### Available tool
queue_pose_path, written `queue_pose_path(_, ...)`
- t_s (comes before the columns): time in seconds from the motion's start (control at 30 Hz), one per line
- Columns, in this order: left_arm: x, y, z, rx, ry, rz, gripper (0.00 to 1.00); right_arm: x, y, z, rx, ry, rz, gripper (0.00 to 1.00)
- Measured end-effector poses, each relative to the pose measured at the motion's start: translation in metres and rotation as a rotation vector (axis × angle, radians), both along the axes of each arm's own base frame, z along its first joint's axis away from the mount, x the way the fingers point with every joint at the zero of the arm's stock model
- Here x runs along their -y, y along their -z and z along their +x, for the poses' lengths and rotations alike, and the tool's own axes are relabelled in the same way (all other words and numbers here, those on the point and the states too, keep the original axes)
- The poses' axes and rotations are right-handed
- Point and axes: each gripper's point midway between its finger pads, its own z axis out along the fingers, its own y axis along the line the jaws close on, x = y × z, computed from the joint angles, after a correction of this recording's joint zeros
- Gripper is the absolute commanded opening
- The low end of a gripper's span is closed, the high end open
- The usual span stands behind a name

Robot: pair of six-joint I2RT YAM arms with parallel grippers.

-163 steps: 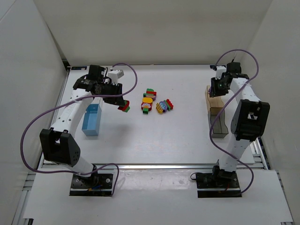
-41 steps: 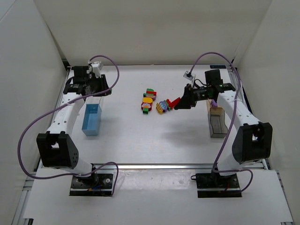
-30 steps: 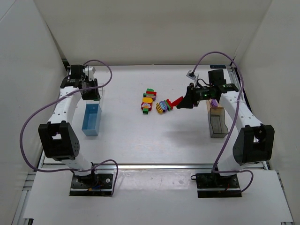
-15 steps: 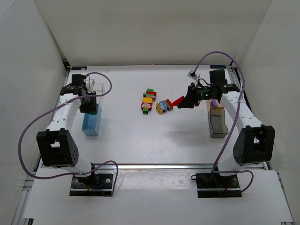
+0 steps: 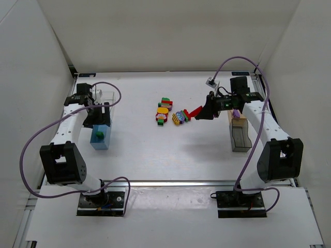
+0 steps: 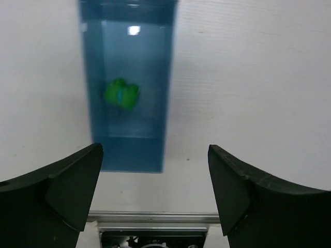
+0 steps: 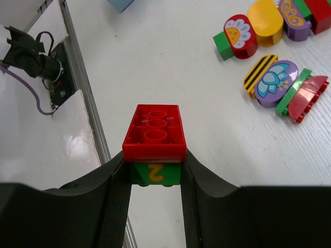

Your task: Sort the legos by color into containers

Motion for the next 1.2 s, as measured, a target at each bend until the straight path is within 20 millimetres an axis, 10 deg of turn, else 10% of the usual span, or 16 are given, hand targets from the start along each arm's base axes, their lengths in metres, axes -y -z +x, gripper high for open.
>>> queue_pose_path(0.17,0.042,-0.019,0.007,0.068,0.143,-0.235,0.88,-0.016,-0.005,-0.009,0.038,-0.079,0.002,0.00)
queue_pose_path(0.47,0.154,-0.136,0.024,0.290,0.596,-0.868,0.82,-0.084,-0.031,-0.033,0.101,-0.336,0.083,0.00)
queue_pose_path(0.83,0.219,-0.156,-0.010,0.180,0.827,-1.189,0.82,-0.143,-0.047,-0.041,0.003,-0.475,0.207,0.00)
queue_pose_path(1.2,0.260,-0.141,-0.036,0.147,0.991,-1.109,0.81,-0.163,-0.051,-0.036,-0.119,-0.487,0.254,0.00)
